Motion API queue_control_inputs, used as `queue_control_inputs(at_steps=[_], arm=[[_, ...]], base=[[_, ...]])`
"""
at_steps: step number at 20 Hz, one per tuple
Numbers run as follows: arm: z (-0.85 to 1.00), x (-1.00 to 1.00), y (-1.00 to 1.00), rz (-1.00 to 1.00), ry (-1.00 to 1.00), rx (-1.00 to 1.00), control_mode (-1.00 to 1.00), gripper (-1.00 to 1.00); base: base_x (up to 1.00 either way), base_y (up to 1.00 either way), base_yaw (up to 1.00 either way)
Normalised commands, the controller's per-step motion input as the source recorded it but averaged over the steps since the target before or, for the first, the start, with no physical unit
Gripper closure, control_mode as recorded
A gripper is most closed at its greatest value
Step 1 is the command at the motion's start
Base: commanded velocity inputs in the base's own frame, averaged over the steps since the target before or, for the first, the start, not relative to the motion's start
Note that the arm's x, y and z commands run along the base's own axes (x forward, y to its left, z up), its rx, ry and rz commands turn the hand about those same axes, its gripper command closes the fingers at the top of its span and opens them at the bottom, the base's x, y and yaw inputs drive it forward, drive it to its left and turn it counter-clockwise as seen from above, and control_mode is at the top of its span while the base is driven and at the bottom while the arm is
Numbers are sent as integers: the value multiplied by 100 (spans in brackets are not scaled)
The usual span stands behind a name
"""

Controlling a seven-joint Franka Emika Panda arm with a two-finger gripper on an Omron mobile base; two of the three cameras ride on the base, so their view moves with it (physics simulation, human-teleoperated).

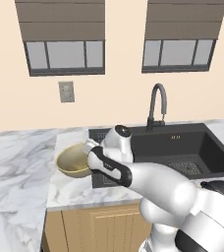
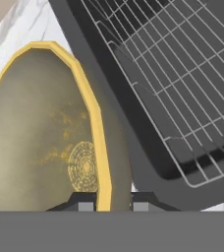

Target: Pick the cup and bowl from the counter and place them on the counter next to the sink.

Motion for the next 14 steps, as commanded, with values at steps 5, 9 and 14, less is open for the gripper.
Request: queue_control_inputs(at_steps=[5,9,14], arm=[[-21,22,15,0,2,-1,-100,100],[-11,20,27,0,1,0,-100,100],[-13,14,26,0,1,0,-100,100]], base=[[0,0,0],[0,0,0],[0,0,0]])
